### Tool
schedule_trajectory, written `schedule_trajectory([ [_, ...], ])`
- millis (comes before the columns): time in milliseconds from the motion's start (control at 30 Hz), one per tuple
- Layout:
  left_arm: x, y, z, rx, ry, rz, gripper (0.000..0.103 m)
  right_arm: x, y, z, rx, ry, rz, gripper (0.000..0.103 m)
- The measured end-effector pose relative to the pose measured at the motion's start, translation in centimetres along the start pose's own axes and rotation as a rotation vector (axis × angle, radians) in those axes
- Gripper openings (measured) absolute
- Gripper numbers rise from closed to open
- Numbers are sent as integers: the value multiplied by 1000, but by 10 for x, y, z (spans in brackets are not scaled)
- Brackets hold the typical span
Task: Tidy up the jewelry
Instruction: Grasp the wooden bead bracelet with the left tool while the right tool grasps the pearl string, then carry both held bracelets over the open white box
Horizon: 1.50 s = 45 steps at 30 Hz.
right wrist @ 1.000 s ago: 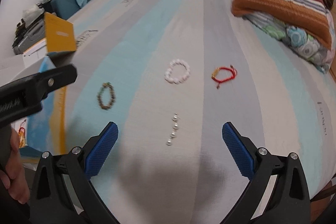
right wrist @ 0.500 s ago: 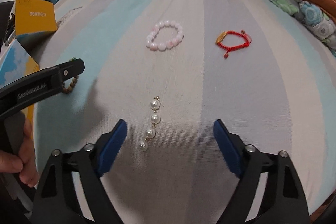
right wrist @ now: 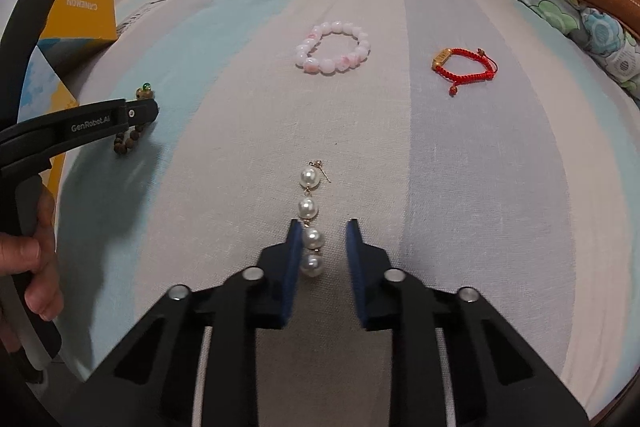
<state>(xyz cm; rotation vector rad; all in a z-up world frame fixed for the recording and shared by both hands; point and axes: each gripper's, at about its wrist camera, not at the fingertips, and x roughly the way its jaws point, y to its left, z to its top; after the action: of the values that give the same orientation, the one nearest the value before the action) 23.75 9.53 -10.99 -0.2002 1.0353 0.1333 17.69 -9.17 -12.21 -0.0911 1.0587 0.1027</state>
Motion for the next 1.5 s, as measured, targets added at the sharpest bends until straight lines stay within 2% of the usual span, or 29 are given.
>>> schedule_trajectory([
  [67, -1, -1, -1, 0, 8, -6, 17, 0, 0, 0, 3, 0, 6, 11],
  [167, -6, -2, -2, 1, 17, -30, 15, -4, -3, 2, 24, -6, 18, 11],
  [700, -60, -13, -11, 10, -11, -78, 15, -57, -15, -1, 98, -50, 67, 10],
  [1233, -154, -24, -44, 53, -58, -81, 15, -135, -6, -23, 101, -81, 88, 11],
  [1500, -194, -17, -54, 68, -72, -62, 15, -171, 11, -18, 56, -93, 106, 11],
])
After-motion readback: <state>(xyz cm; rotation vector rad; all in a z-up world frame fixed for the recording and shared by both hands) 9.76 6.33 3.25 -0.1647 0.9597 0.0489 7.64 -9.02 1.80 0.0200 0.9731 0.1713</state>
